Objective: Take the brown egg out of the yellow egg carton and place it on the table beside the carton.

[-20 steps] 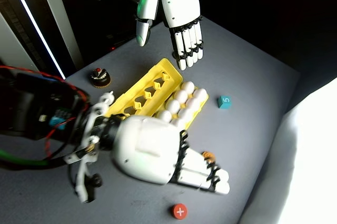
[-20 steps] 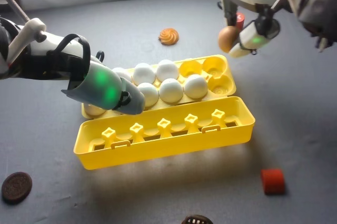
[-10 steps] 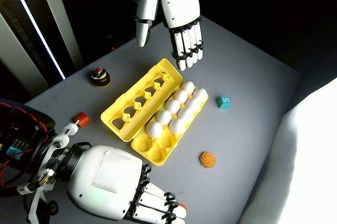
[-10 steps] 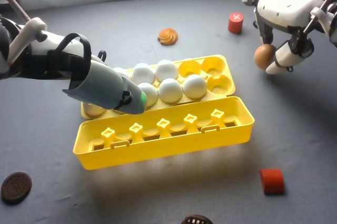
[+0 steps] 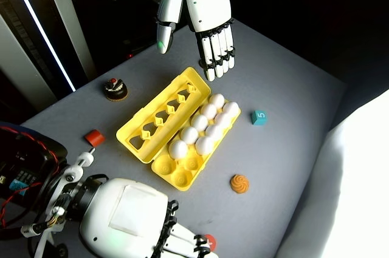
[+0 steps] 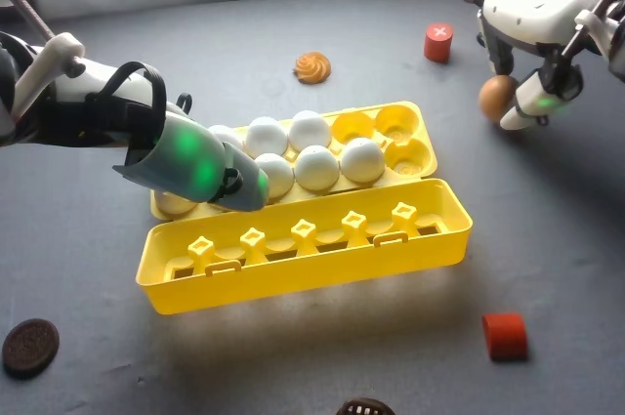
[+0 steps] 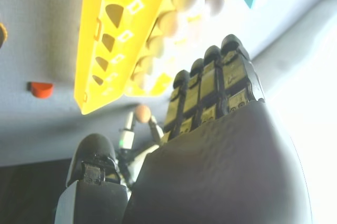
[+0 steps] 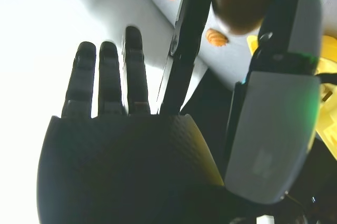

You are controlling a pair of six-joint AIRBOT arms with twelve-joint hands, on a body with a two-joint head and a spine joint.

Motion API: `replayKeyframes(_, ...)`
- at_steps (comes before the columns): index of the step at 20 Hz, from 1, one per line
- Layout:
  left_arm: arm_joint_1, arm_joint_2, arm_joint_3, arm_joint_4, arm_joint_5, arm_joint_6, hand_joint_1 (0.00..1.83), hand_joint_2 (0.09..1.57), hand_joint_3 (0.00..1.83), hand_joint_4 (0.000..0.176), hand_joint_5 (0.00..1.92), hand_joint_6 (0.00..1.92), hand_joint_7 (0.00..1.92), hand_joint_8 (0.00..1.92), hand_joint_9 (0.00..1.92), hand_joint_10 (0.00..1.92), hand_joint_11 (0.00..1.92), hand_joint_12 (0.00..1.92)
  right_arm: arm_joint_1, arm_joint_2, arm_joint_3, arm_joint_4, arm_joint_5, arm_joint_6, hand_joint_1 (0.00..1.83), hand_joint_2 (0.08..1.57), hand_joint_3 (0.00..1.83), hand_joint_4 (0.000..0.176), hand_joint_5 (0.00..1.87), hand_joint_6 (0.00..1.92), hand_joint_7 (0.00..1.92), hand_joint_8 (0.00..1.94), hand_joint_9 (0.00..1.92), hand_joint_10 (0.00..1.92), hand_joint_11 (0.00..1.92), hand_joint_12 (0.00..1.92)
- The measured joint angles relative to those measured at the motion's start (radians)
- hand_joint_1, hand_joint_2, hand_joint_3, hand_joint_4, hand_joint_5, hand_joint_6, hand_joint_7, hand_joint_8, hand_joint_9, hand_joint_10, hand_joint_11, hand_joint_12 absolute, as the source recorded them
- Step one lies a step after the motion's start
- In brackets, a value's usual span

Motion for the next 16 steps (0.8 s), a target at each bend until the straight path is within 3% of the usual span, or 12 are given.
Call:
replayKeyframes(1,0.000,0.000,0.000,0.000,0.000,0.000,0.00,1.16,0.00,0.000,0.03,0.00,0.00,0.00,0.00,0.00,0.00,0.00,0.000,-0.007,0.002,0.000,0.000,0.000,1.14,0.94,0.00,0.156,1.52,0.00,0.31,0.01,0.08,0.01,0.00,0.00)
replayKeyframes(2,0.000,0.000,0.000,0.000,0.001,0.000,0.00,1.18,0.00,0.000,0.06,0.01,0.02,0.01,0.00,0.00,0.00,0.00,0.000,-0.016,0.005,-0.003,0.004,0.000,1.14,0.94,0.00,0.143,1.52,0.00,0.31,0.01,0.08,0.00,0.00,0.00)
replayKeyframes(4,0.000,0.000,0.000,0.001,0.001,0.000,0.00,1.17,0.00,0.000,0.05,0.01,0.02,0.01,0.00,0.00,0.00,0.00,0.000,-0.029,0.013,-0.006,0.007,0.002,1.14,0.95,0.00,0.139,1.51,0.00,0.30,0.00,0.04,0.00,0.00,0.00)
replayKeyframes(5,0.000,0.000,0.000,0.001,0.002,0.000,0.00,1.17,0.00,0.000,0.06,0.01,0.02,0.01,0.00,0.00,0.00,0.00,0.000,-0.033,0.015,-0.006,0.008,0.003,1.13,0.95,0.00,0.169,1.51,0.00,0.30,0.00,0.05,0.00,0.00,0.00)
replayKeyframes(6,0.000,0.000,0.000,0.001,0.002,0.000,0.00,1.17,0.00,0.000,0.04,0.00,0.01,0.00,0.00,0.00,0.00,0.00,0.000,-0.035,0.016,-0.009,0.010,0.003,1.13,0.95,0.00,0.175,1.51,0.00,0.29,0.00,0.05,0.00,0.00,0.00)
replayKeyframes(12,0.000,0.000,0.000,0.001,0.001,0.000,0.00,1.17,0.00,0.000,0.05,0.00,0.01,0.00,0.00,0.00,0.00,0.00,-0.007,-0.042,0.022,-0.019,0.030,0.013,1.13,0.95,0.00,0.176,1.50,0.00,0.28,0.01,0.08,0.01,0.02,0.01)
replayKeyframes(14,0.000,0.000,0.000,0.002,0.001,0.000,0.00,1.20,0.01,0.000,0.07,0.01,0.03,0.01,0.00,0.00,0.00,0.00,-0.008,-0.046,0.022,-0.019,0.035,0.014,1.12,0.95,0.00,0.176,1.49,0.01,0.38,0.01,0.17,0.01,0.00,0.37)
replayKeyframes(16,0.000,0.000,0.000,0.001,0.000,0.000,0.00,1.19,0.00,0.000,0.07,0.01,0.03,0.01,0.00,0.00,0.00,0.00,-0.014,-0.052,0.023,-0.025,0.045,0.014,1.12,0.95,0.00,0.176,1.49,0.01,0.42,0.00,0.17,0.00,0.00,0.45)
